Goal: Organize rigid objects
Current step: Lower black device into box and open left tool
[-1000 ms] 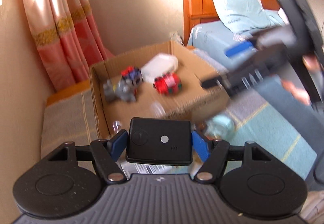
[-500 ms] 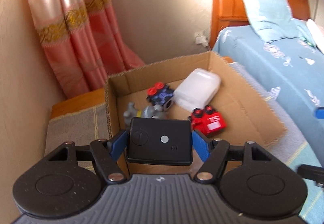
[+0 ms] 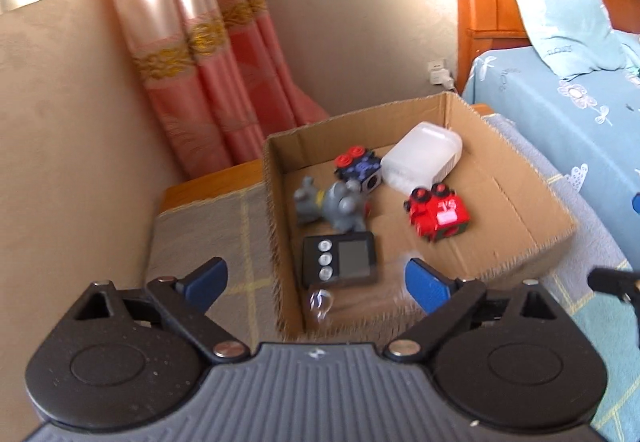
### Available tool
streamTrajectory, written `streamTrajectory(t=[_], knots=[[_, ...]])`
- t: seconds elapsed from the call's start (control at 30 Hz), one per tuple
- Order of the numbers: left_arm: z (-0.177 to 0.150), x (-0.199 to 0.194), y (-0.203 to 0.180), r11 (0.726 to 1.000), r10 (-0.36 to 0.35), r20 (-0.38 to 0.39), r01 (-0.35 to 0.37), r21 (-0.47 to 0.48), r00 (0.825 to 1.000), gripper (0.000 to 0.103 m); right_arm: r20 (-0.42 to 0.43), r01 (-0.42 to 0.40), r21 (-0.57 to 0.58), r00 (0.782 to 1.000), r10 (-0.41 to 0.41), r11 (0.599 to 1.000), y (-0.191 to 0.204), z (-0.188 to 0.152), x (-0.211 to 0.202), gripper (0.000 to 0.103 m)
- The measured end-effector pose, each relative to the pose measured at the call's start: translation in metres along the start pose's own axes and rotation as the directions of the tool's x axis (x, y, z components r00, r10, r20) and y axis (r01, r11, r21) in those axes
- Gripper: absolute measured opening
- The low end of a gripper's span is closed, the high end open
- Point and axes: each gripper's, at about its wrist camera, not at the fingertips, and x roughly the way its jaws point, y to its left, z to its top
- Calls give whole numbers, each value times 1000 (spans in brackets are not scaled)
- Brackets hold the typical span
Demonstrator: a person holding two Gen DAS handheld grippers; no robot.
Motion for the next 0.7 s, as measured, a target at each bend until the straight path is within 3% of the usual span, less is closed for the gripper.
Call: streamTrajectory(t=[0.2, 0.4, 0.7], knots=[[-34, -17, 0, 995, 13, -21, -15, -98, 1000, 99, -19, 47, -13, 999, -47, 999, 1, -9, 12, 103], [-70, -12, -1, 984, -11, -8, 10, -178, 1000, 99, -39, 46, 25, 998, -45, 999, -1, -18, 34, 103], [-88, -4, 13, 969, -18, -22, 12, -246, 1000, 99, -78, 10, 55, 997, -6, 998, 4, -24, 49, 103]])
